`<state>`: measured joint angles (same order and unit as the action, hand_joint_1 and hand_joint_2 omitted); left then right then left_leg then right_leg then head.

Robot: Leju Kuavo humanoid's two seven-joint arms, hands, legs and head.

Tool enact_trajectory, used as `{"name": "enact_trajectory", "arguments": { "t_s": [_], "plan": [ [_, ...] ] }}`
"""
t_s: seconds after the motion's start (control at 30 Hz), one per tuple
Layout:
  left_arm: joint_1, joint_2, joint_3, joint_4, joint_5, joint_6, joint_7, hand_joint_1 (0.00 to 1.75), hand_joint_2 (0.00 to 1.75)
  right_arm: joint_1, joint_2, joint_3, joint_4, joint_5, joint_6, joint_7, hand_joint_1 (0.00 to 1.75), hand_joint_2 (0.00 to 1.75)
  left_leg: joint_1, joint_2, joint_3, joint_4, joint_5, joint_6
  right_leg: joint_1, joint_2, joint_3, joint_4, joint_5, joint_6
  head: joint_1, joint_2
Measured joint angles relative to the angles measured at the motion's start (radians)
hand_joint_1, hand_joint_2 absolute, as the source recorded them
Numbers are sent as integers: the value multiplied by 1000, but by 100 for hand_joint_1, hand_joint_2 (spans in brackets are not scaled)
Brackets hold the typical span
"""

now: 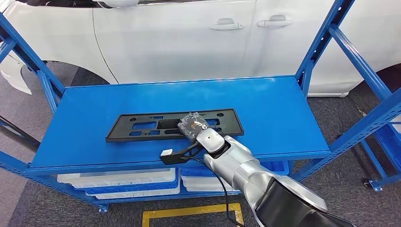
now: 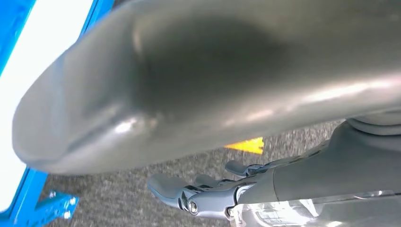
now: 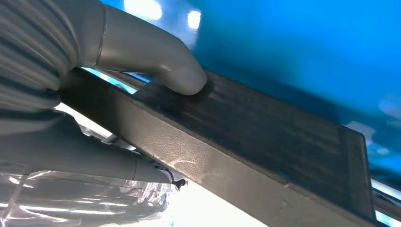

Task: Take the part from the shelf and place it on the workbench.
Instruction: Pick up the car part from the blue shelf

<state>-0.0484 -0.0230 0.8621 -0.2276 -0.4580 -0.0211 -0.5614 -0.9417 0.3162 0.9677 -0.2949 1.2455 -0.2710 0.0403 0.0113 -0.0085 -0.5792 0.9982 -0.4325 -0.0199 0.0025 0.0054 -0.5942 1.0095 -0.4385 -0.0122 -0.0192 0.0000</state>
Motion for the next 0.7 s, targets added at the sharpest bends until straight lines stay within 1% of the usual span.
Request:
{"name": "enact_trajectory", "arguments": {
  "t_s": [0.03, 0.07, 0.1, 0.13, 0.17, 0.2, 0.23, 0.27, 0.3, 0.33, 0.37, 0.4, 0.43, 0.47, 0.5, 0.53, 0.57, 0.6, 0.63, 0.7],
  "plan": [
    [0, -1, 0, 0, -2, -1, -1, 0, 0, 0, 0, -2, -1, -2, -5, -3, 175, 175, 2, 0, 0, 1, -2, -6, -1, 0, 2, -4, 2, -6, 0, 0],
    [0, -2, 0, 0, -5, -2, -1, 0, 0, 0, 1, -6, -2, -6, -12, -6, 175, 175, 3, 1, -3, 11, -11, -11, -3, -1, 4, -8, 6, -12, -1, 0],
    [0, -2, 0, 0, -8, -3, 2, 0, 0, 0, 1, -11, -3, -9, -19, -11, 175, 175, 4, 2, -15, 39, -30, -16, -6, -1, 6, -13, 9, -17, -2, 0],
    [-1, -3, 0, 0, -11, -4, 5, 0, 0, 0, 2, -18, -5, -13, -27, -17, 175, 175, 5, 2, -37, 87, -59, -21, -7, -2, 7, -16, 11, -20, -3, 0],
    [-1, -2, 0, 1, -13, -5, 10, 0, 0, 2, 2, -25, -5, -20, -37, -25, 175, 175, 6, 3, -67, 153, -92, -25, -7, -2, 6, -16, 12, -22, -4, 0],
    [-1, -2, 0, 1, -15, -6, 15, 0, 0, 4, 2, -35, -7, -30, -49, -38, 175, 175, 7, 3, -99, 221, -120, -28, -7, -2, 5, -16, 12, -23, -4, 0],
    [-1, -2, 0, 1, -17, -7, 20, 0, 0, 7, 1, -47, -10, -44, -62, -52, 175, 175, 7, 3, -122, 268, -132, -30, -6, -2, 4, -15, 11, -23, -4, 0],
    [0, -2, 0, 1, -18, -8, 24, 0, 0, 11, 1, -62, -15, -62, -76, -72, 175, 175, 8, 3, -129, 281, -126, -31, -6, -1, 4, -14, 11, -23, -4, 0],
    [0, -2, 0, 1, -19, -9, 27, 0, 0, 14, 1, -80, -24, -88, -91, -99, 175, 175, 8, 3, -117, 253, -101, -30, -5, 0, 5, -13, 10, -22, -4, 0],
    [-1, -2, 0, 1, -19, -9, 28, 0, 0, 16, 2, -102, -37, -124, -104, -137, 175, 175, 8, 3, -88, 189, -62, -28, -5, 1, 5, -12, 9, -21, -4, 0],
    [-2, -1, 1, 1, -15, -11, 25, 0, 0, 19, 3, -129, -55, -177, -111, -189, 175, 175, 8, 4, -53, 117, -30, -25, -5, 2, 6, -10, 7, -19, -4, 0],
    [-4, -1, 4, 1, -6, -14, 19, 0, 0, 26, 5, -162, -81, -252, -108, -258, 175, 175, 6, 3, -24, 55, -9, -20, -3, 4, 6, -9, 6, -16, -4, 0],
    [-6, -1, 10, 1, 7, -18, 9, 0, 0, 38, 6, -204, -121, -346, -91, -338, 175, 175, 4, 3, -6, 16, 1, -14, -1, 5, 4, -8, 6, -12, -4, 0],
    [-7, -1, 19, 1, 22, -22, -3, 0, 0, 56, 6, -247, -172, -454, -61, -418, 175, 175, 2, 3, 1, 1, -1, -9, 0, 6, 3, -8, 6, -7, -4, 0],
    [-8, -2, 30, 1, 35, -24, -16, 0, 0, 83, 6, -292, -237, -572, -21, -493, 175, 175, 0, 2, 1, -3, -1, -3, 1, 6, 3, -9, 7, -2, -4, 0],
    [-9, -2, 40, 1, 45, -25, -27, 0, 0, 115, 5, -335, -312, -686, 18, -550, 175, 175, 2, 1, 2, -5, 1, 3, 1, 5, 4, -9, 5, 4, -3, 0],
    [-9, -3, 49, 1, 51, -23, -42, 0, 0, 151, 3, -375, -393, -799, 57, -584, 175, 175, 4, 1, 5, -11, 3, 10, 0, 4, 2, -2, -3, 10, -3, 0],
    [-9, -4, 57, 1, 57, -23, -61, 0, 0, 189, -2, -410, -477, -911, 103, -599, 175, 175, 6, 0, 7, -16, 6, 17, 0, 2, -7, 21, -20, 16, -2, 0],
    [-9, -5, 65, 1, 61, -25, -81, 0, 0, 228, -12, -441, -562, -1017, 155, -597, 175, 175, 8, 0, 9, -21, 8, 23, -1, 1, -28, 67, -48, 20, -2, 0],
    [-6, -7, 81, 1, 63, -27, -112, 0, 0, 304, -46, -484, -723, -1207, 282, -583, 175, 175, 6, -1, 8, -21, 8, 29, -3, 1, -92, 203, -112, 27, -1, 0]
  ]
}}
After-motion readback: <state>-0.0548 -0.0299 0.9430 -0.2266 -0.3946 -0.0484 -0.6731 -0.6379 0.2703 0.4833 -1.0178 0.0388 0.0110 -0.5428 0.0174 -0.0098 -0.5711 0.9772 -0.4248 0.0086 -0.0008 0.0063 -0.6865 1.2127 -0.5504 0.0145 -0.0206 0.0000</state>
